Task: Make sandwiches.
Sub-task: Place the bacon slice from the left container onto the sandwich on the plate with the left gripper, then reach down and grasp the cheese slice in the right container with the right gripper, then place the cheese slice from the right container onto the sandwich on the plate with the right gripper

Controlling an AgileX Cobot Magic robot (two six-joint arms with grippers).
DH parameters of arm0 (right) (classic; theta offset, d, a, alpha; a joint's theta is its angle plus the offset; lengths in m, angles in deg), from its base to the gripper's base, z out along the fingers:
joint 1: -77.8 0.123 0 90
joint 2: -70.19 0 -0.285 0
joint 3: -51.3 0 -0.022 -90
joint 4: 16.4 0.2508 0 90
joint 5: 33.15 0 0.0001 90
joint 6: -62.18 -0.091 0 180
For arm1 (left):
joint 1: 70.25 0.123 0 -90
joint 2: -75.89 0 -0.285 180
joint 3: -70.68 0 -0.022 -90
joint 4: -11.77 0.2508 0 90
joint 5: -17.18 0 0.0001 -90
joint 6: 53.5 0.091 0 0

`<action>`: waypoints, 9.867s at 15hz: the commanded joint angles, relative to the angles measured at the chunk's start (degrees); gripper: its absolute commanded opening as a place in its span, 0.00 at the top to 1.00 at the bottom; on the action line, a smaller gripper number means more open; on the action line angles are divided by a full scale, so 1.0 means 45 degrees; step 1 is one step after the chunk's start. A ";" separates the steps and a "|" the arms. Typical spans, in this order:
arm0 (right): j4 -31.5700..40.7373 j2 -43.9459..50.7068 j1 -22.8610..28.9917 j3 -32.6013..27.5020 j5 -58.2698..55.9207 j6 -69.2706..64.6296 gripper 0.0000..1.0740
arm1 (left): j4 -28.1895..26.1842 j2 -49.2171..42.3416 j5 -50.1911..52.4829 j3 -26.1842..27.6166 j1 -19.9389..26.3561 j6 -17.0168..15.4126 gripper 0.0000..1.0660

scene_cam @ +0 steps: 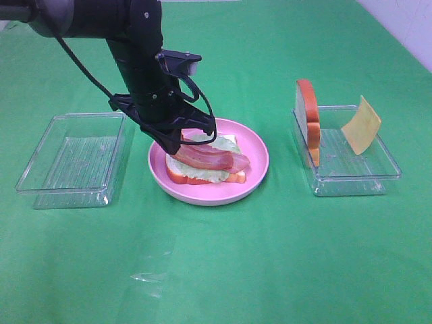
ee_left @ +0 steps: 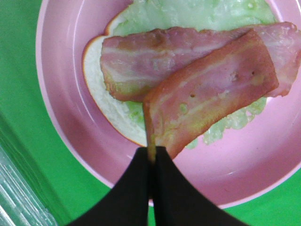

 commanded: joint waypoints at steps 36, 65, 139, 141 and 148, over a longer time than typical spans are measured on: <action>0.0000 0.0293 0.0000 -0.0064 -0.0038 0.0013 0.11 | -0.0013 -1.9952 -0.4686 -0.9206 0.5717 0.1744 0.08; 0.0051 0.0153 0.0000 -0.0064 -0.0025 0.0013 0.11 | -0.0178 -2.8330 -0.1668 -1.5393 0.7410 0.1681 0.08; 0.2165 -2.9807 0.0000 1.9519 -0.1553 0.3654 0.53 | -0.0178 -2.8202 -0.1668 -1.5393 0.7448 0.1681 0.08; 0.1821 -2.9807 0.0000 1.9519 -0.1553 0.3654 0.66 | -0.0178 -2.8202 -0.1668 -1.5393 0.7448 0.1681 0.08; 0.1783 -2.9692 0.0013 1.9519 -0.1821 0.3641 1.00 | -0.0178 -2.8202 -0.1668 -1.5393 0.7448 0.1681 0.08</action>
